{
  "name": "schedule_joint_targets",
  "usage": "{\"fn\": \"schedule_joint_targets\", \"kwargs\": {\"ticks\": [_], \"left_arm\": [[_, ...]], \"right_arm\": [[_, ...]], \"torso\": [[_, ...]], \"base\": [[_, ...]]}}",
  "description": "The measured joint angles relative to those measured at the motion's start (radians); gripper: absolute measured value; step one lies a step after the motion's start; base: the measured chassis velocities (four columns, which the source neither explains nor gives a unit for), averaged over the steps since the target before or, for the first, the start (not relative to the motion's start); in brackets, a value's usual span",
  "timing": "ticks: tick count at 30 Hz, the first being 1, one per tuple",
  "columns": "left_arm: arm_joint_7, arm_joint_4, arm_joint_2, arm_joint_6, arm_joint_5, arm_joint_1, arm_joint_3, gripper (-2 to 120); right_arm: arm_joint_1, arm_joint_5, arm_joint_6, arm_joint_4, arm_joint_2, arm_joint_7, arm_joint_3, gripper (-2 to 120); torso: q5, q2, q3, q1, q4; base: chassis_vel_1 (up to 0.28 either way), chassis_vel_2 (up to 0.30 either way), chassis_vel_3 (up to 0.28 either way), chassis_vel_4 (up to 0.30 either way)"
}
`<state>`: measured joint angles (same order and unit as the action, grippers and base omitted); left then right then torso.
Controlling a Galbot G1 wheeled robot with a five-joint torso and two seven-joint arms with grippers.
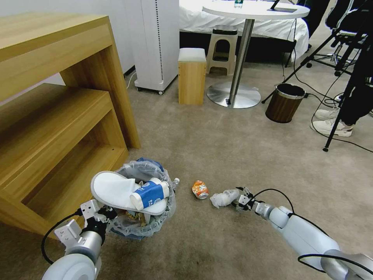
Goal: Pick up the trash bin and place the garbage on the floor into it.
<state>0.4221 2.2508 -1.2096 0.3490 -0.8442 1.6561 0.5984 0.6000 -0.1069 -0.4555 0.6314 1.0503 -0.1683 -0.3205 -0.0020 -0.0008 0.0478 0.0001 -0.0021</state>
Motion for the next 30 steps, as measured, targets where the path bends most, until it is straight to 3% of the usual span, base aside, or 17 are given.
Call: {"fn": "schedule_joint_targets", "kwargs": {"ticks": [17, 19, 21, 30], "left_arm": [[-0.003, -0.043, 0.019, -0.004, -0.011, -0.025, -0.012, 0], [-0.003, -0.043, 0.019, -0.004, -0.011, -0.025, -0.012, 0], [-0.003, -0.065, 0.029, -0.005, -0.014, -0.034, -0.01, 0], [-0.003, -0.106, 0.046, -0.005, -0.017, -0.054, -0.017, 0]], "right_arm": [[0.029, 0.015, -0.036, 0.019, -0.01, -0.015, 0.026, 1], [0.029, 0.015, -0.036, 0.019, -0.01, -0.015, 0.026, 1], [0.055, 0.091, -0.041, 0.089, -0.046, -0.024, 0.04, 0], [0.136, 0.205, -0.066, 0.285, -0.117, -0.056, 0.104, 0]], "torso": [[0.0001, 0.0, 0.0, 0.0, 0.0], [0.0001, 0.0, 0.0, 0.0, 0.0], [0.0, 0.0, 0.0, 0.0, 0.0001], [-0.0001, 0.0, 0.0, 0.0, 0.0]], "base": [[0.0, 0.0, 0.0, 0.0], [0.0, 0.0, 0.0, 0.0], [0.0, 0.0, 0.0, 0.0], [0.0, 0.0, 0.0, 0.0]]}}
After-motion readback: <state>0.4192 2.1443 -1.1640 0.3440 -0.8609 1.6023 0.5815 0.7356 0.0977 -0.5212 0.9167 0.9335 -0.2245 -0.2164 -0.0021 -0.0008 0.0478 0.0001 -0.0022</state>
